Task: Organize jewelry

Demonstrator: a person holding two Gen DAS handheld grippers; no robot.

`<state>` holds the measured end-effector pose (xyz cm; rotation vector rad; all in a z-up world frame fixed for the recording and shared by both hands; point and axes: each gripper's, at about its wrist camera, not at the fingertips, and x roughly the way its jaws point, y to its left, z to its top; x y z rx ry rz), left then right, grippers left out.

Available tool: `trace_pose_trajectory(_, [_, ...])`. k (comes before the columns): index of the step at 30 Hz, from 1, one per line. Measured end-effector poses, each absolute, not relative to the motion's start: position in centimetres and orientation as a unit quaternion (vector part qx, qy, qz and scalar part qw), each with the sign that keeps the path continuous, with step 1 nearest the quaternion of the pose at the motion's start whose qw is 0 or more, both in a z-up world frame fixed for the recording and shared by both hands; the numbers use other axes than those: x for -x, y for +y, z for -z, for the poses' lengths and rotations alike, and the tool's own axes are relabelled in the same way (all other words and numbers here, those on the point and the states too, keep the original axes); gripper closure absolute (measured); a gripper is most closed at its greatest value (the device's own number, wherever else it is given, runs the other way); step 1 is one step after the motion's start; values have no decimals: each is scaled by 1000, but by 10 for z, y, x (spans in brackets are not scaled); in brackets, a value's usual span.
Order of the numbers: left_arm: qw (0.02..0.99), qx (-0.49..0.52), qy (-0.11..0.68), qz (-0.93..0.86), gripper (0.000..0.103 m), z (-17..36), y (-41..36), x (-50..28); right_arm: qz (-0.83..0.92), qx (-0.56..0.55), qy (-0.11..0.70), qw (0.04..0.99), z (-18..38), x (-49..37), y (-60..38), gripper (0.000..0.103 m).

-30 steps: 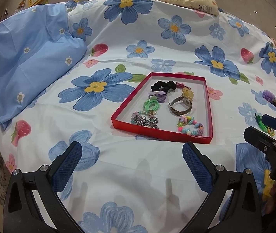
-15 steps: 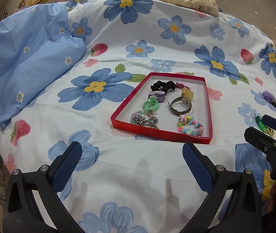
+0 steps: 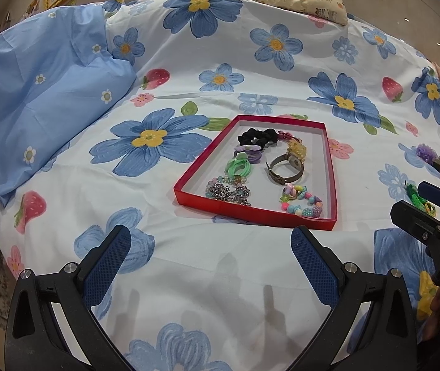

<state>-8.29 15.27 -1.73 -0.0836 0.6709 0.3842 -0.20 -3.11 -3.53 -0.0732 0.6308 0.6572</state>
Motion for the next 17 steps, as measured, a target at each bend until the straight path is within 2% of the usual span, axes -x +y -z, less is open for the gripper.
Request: trace_pose_trajectory(17, [924, 46, 336, -177, 0, 19, 147, 72, -316, 35, 308, 897, 31, -3, -35, 0])
